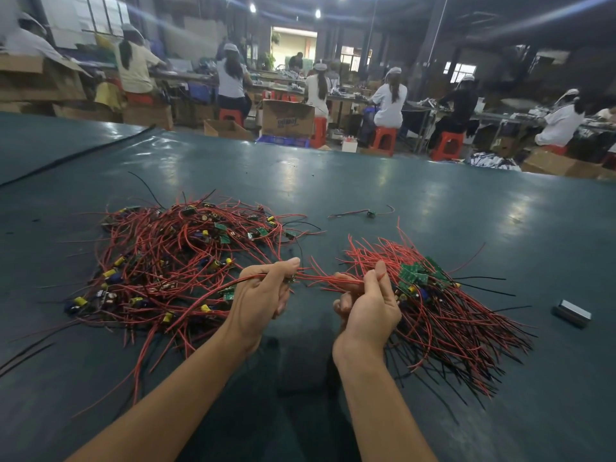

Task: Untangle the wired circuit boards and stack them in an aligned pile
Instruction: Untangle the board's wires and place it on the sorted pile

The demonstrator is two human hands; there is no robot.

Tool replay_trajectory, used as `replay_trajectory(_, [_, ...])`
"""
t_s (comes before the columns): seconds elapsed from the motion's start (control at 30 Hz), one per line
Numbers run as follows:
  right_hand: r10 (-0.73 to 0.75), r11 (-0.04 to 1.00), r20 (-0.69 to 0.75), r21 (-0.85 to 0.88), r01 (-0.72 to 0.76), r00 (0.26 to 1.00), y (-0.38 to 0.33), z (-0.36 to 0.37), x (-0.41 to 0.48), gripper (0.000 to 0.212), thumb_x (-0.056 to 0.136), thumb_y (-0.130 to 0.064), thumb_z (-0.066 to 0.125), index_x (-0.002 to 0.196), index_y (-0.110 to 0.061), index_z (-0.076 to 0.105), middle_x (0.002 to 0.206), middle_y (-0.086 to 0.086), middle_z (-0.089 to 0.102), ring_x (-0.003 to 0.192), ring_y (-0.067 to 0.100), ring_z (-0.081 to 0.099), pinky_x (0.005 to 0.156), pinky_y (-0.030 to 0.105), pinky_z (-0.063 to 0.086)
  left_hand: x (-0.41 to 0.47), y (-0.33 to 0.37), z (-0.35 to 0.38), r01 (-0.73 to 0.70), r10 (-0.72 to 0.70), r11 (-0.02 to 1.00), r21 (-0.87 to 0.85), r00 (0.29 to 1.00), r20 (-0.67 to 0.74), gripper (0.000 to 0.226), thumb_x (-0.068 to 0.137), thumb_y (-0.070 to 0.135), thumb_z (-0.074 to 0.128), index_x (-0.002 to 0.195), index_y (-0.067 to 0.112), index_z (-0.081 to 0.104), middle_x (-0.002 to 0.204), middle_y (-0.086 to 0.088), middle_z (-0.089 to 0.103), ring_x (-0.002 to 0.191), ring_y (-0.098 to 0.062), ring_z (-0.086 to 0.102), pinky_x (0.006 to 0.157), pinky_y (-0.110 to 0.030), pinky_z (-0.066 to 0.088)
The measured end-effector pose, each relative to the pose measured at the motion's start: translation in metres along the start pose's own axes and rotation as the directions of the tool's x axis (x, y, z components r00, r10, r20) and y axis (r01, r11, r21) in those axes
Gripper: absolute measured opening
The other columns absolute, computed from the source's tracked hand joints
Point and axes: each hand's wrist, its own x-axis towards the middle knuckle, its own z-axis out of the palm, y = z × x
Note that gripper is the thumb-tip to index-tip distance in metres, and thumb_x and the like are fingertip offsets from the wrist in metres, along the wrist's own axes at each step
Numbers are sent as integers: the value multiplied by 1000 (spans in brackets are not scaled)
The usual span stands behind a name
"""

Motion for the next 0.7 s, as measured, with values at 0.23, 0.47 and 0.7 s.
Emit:
replay_trajectory(0.23, [124,984,172,-145,-99,977,-4,4,-6,17,97,-35,59,91,-20,61,82,5,77,36,7,39,38,17,37,1,0,-2,66,-66,997,-31,997,-26,55,86,46,65,42,25,41,42,5,35,37,-11,30,41,-21,29])
replay_trajectory(0.47, [165,937,356,-347,-34,920,12,13,-35,22,88,-29,71,69,-25,80,78,4,76,73,16,69,75,33,59,1,-7,4,-23,23,999,-25,1000,-7,45,92,26,55,48,24,66,47,8,57,44,0,53,47,-10,41])
replay_trajectory(0.7, [191,940,177,-315,-129,965,10,13,-29,29,87,-18,73,58,-25,77,66,-3,73,69,15,67,69,32,55,-3,-6,6,-55,52,996,64,997,51,50,94,27,54,44,23,59,39,6,47,35,-4,43,41,-14,36])
